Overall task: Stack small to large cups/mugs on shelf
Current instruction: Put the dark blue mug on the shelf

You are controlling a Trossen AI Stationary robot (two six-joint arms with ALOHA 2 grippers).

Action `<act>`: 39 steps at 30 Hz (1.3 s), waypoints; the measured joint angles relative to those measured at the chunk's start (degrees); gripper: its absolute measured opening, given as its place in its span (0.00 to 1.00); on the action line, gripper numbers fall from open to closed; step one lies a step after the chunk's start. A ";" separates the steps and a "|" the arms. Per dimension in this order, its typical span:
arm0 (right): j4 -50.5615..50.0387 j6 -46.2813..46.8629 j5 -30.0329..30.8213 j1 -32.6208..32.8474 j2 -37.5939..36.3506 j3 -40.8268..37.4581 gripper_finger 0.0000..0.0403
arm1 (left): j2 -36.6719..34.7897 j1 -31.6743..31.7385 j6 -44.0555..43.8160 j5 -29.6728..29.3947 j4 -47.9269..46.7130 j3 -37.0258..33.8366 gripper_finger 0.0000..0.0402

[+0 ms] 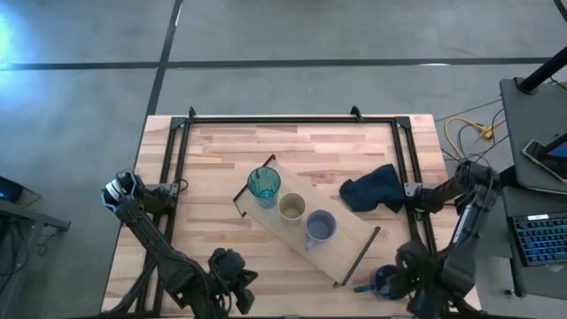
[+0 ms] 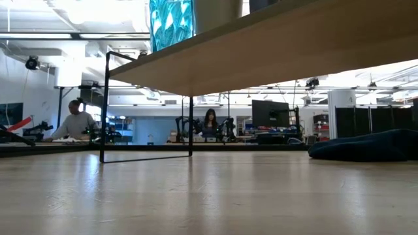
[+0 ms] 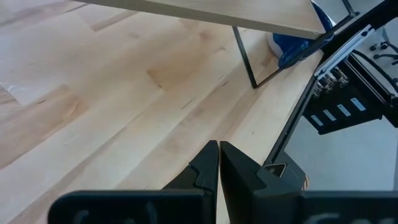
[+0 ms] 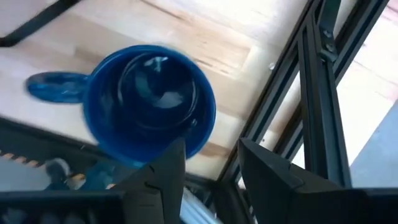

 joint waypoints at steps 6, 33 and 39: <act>7.71 1.05 -3.20 0.10 0.22 -7.34 0.35 | -0.13 0.01 0.04 0.01 0.53 0.13 0.00; 21.27 -0.89 0.80 0.13 -4.42 -19.97 0.35 | -1.14 0.20 1.01 0.18 3.20 0.13 0.00; 20.01 -1.46 2.38 0.10 -4.81 -17.28 0.35 | -1.14 0.32 0.98 0.15 3.16 0.03 0.00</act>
